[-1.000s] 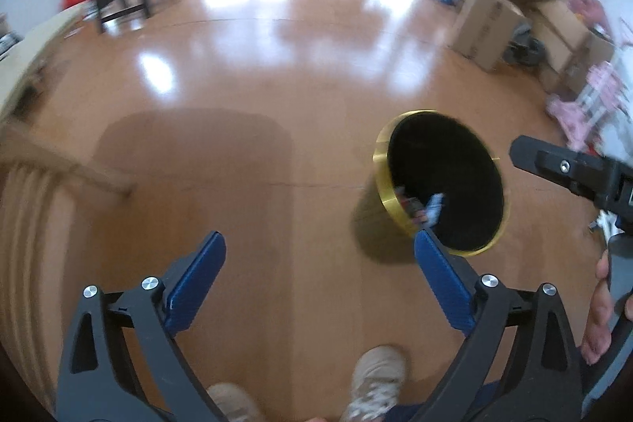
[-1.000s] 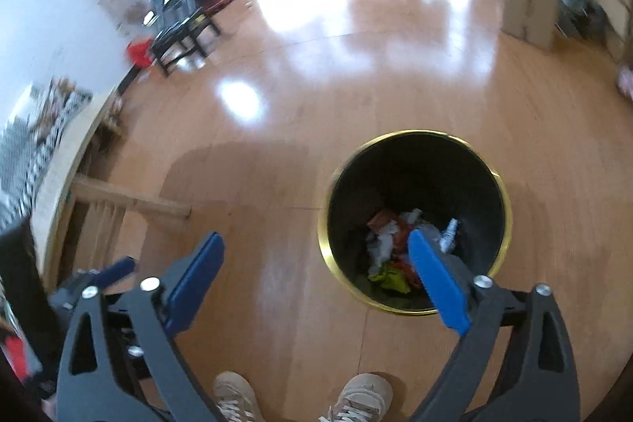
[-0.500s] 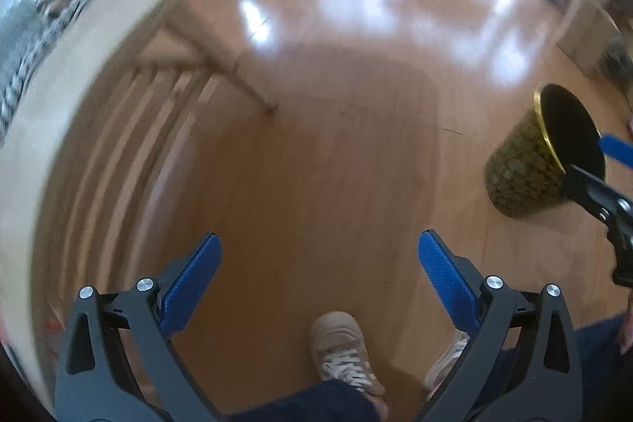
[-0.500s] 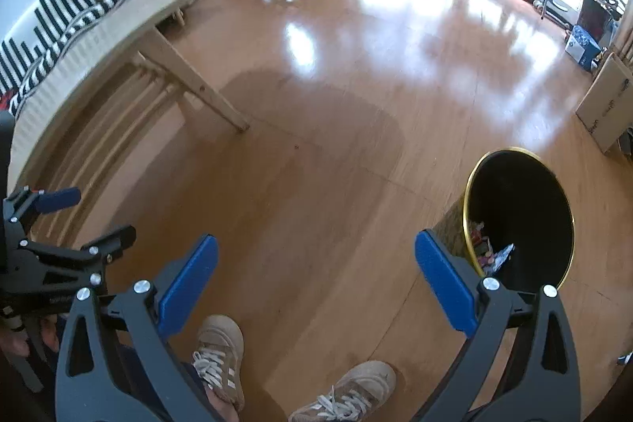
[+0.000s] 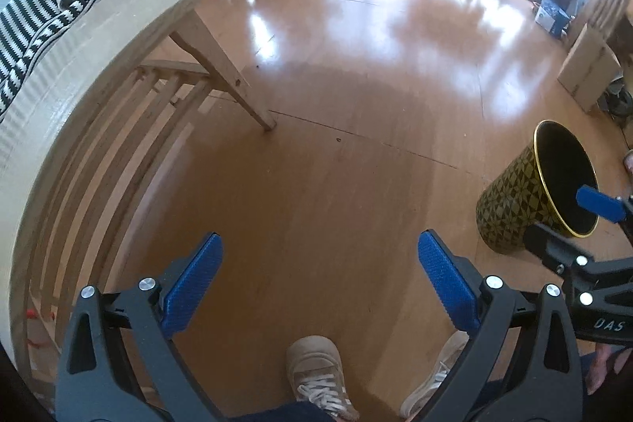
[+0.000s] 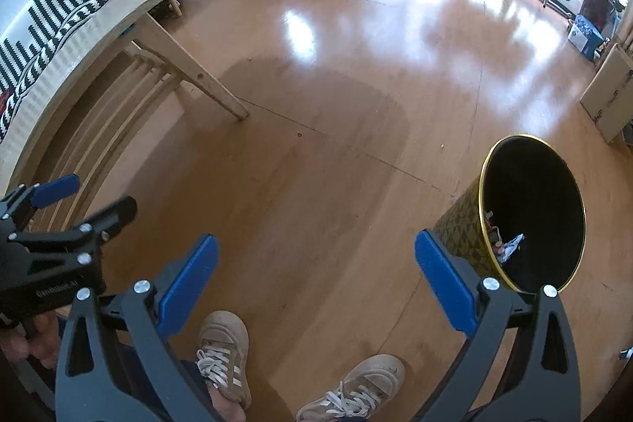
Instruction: Collect trash
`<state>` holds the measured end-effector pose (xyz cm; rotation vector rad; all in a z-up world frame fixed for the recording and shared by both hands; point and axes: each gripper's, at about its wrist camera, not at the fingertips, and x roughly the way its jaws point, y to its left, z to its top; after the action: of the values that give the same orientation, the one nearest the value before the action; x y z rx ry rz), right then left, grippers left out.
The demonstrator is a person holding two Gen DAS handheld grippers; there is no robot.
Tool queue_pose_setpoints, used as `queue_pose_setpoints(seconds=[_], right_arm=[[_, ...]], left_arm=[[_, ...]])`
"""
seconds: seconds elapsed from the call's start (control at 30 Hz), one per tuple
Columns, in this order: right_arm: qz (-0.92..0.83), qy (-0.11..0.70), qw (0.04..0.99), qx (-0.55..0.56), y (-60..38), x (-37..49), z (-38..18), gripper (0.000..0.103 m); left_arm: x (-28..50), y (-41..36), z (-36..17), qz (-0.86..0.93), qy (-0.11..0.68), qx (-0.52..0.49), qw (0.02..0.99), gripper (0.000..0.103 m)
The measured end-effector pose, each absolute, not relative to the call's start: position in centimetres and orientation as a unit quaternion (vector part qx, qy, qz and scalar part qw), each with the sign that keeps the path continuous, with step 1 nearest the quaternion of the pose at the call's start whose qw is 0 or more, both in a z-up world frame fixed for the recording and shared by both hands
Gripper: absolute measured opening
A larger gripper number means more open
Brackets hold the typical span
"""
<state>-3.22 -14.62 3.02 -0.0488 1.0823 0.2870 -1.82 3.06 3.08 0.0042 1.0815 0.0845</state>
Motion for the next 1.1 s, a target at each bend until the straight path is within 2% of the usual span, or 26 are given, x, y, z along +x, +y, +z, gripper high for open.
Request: queue_pose_setpoints(seconds=[1.1], right_arm=[[0.139, 0.509, 0.849, -0.013, -15.29, -3.24, 3.43, 0.096]], left_arm=[[-1.76, 2.44, 2.52, 0.043, 0.521, 0.011, 0.853, 0.096]])
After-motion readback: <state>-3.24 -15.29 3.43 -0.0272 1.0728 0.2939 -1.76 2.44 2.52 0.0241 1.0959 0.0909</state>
